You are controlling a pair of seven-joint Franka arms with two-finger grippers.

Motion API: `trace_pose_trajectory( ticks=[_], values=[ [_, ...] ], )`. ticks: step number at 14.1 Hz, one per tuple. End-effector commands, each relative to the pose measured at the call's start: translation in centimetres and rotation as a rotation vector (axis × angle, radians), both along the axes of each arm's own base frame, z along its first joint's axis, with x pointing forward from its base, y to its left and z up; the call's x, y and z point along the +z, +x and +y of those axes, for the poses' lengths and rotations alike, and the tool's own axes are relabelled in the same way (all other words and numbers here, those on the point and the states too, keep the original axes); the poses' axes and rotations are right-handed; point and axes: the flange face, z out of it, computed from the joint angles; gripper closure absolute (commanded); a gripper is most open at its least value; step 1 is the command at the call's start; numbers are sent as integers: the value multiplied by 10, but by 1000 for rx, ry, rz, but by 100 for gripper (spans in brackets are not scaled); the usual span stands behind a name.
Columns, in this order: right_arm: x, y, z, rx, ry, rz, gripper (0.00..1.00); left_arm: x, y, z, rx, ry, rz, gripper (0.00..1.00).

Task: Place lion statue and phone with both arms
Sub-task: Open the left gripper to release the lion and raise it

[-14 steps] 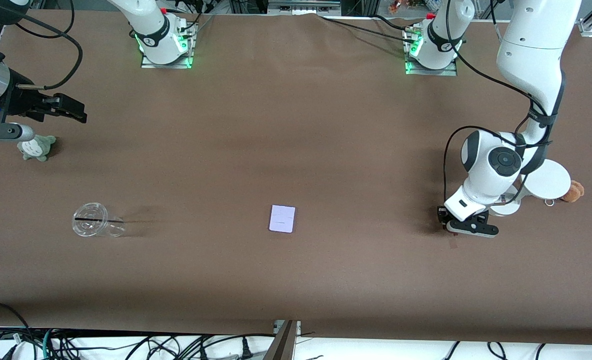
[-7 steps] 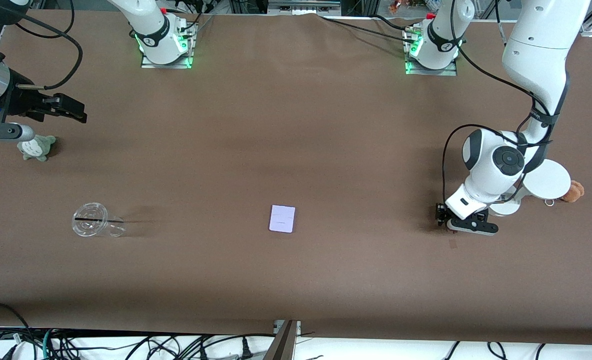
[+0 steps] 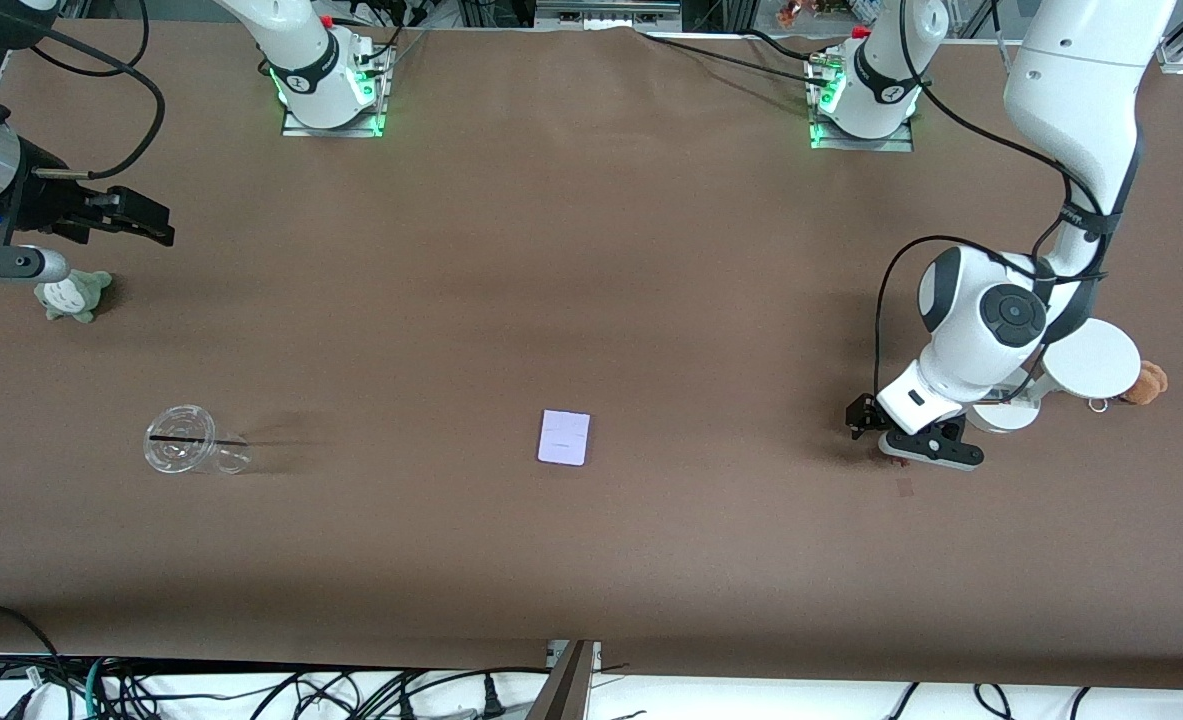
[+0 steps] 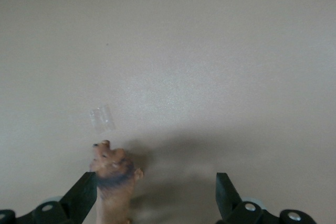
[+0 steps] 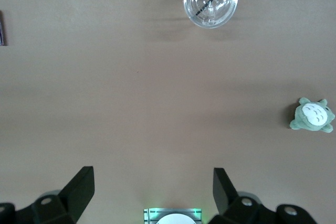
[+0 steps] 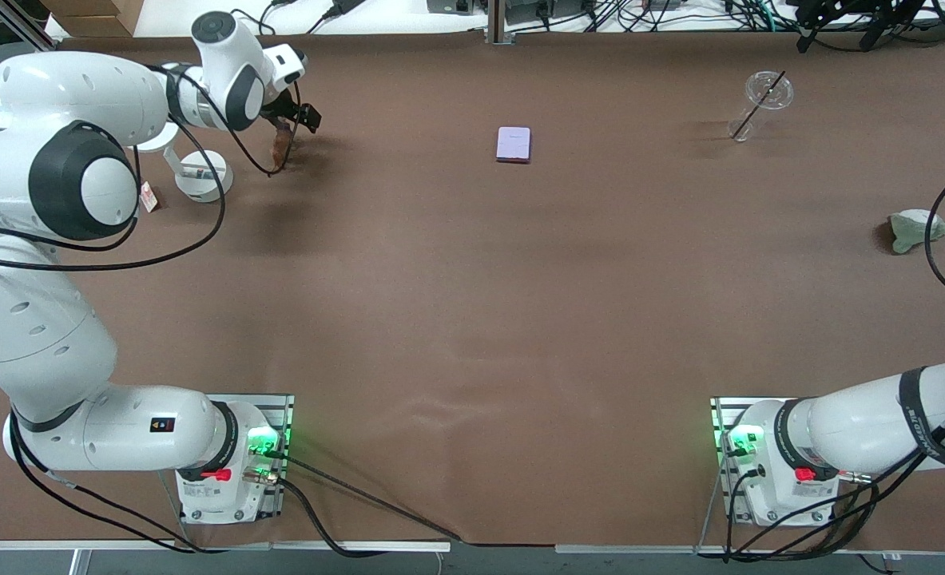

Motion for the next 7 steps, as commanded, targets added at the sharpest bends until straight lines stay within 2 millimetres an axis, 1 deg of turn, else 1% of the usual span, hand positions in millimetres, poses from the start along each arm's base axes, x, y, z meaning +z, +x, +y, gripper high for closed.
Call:
trace_pose_trajectory(
  ticks=[1, 3, 5, 7],
  values=[
    [4, 3, -3, -2, 18, 1, 0, 36, 13, -3, -15, 18, 37, 0],
    [2, 4, -4, -8, 19, 4, 0, 64, 13, 1, -6, 29, 62, 0],
    [2, 4, -3, -7, 17, 3, 0, 105, 8, 19, 23, 40, 56, 0],
    [2, 4, -3, -8, 17, 2, 0, 143, -1, 23, 31, 53, 58, 0]
  ],
)
